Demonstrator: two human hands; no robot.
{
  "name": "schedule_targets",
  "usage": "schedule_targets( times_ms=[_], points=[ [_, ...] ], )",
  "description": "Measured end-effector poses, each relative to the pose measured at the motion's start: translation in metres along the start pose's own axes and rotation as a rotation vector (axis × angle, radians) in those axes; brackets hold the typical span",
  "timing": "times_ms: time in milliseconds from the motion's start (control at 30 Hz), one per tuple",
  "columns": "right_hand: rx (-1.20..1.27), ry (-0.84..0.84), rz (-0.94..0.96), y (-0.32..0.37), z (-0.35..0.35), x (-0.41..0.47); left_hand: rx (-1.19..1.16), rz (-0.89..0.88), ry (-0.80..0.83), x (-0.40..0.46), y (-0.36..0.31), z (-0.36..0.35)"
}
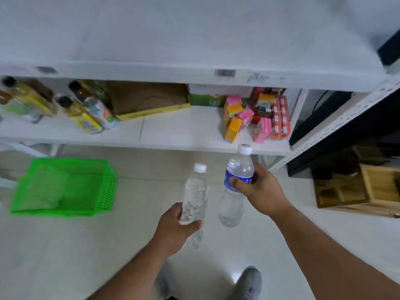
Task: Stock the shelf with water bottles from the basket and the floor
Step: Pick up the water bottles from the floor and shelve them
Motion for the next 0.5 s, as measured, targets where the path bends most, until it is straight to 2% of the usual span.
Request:
schedule_targets(
  times_ms=[233, 500],
  points=[
    [0.073, 0.01, 0.267, 0.221, -0.015, -0.092, -0.118, -0.19, -0.142, -0.132, -0.096, 0.156],
    [0.108, 0.064, 0.536, 0.371, -0.047, -0.158, -0.134, -0.307, -0.417, -0.249, -0.131, 0.26]
  ],
)
Point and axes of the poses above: each hand's wrist, its own x-axis towards the middle knuckle, its own z-axis out of the back of the hand, y = z × x, the point moved 6 cm from there along x, towards the middle knuckle, and after that the axes turned 4 degrees about y, right-handed, at the moved point
